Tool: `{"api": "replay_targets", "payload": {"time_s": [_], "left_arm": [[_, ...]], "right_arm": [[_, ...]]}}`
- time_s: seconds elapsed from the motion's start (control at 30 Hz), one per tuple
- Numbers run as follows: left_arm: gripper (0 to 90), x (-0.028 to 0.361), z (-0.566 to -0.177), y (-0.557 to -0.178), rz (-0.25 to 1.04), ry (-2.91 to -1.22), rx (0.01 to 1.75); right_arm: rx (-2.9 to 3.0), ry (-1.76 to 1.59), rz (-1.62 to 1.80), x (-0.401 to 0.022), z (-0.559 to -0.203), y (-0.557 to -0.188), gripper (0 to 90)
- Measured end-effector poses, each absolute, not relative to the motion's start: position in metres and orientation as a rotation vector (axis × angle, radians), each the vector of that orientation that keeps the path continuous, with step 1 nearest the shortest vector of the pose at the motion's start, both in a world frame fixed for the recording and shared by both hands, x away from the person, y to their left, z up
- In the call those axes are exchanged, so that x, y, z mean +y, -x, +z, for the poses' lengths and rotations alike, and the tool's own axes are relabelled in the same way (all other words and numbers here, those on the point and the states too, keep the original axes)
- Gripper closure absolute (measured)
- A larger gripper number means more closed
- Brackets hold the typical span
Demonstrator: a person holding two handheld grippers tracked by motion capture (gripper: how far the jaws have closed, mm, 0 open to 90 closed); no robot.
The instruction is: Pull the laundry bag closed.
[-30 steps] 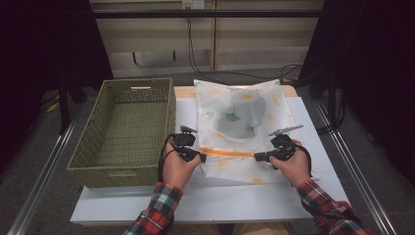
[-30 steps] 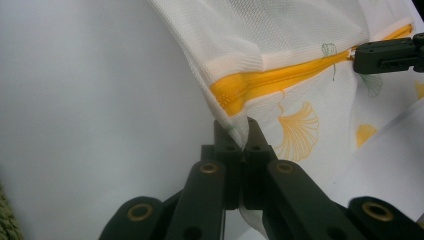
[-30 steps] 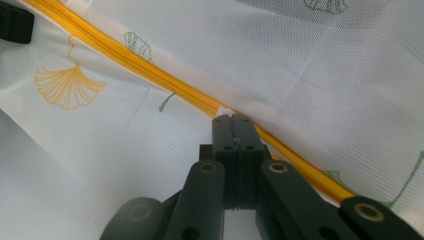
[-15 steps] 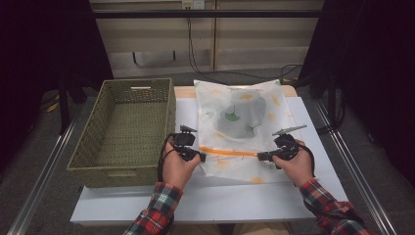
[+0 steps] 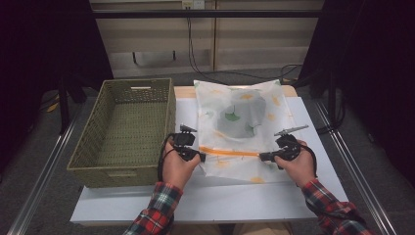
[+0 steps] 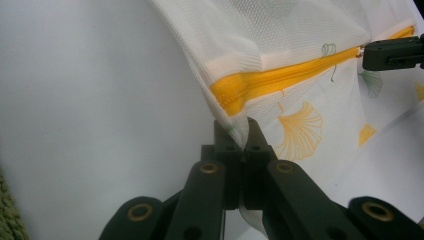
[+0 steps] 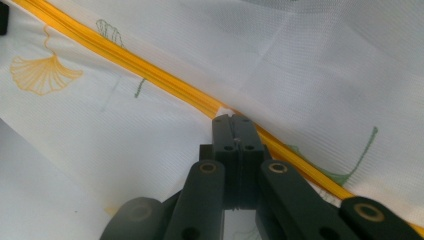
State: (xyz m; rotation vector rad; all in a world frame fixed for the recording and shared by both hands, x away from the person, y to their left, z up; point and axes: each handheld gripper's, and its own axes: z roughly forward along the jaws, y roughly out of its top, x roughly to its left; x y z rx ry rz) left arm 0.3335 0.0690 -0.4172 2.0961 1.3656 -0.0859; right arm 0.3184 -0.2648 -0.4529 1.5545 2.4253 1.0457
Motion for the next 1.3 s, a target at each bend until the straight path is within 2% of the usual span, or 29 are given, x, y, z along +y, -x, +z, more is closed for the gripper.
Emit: {"api": "replay_targets", "payload": {"time_s": [1.3], "left_arm": [[89.3,0.069,-0.416,-0.334,-0.087,-2.084,1.367]], "right_arm": [[2.385,-1.598,1.041,-0.284,-0.452,-0.315,90.0]]}}
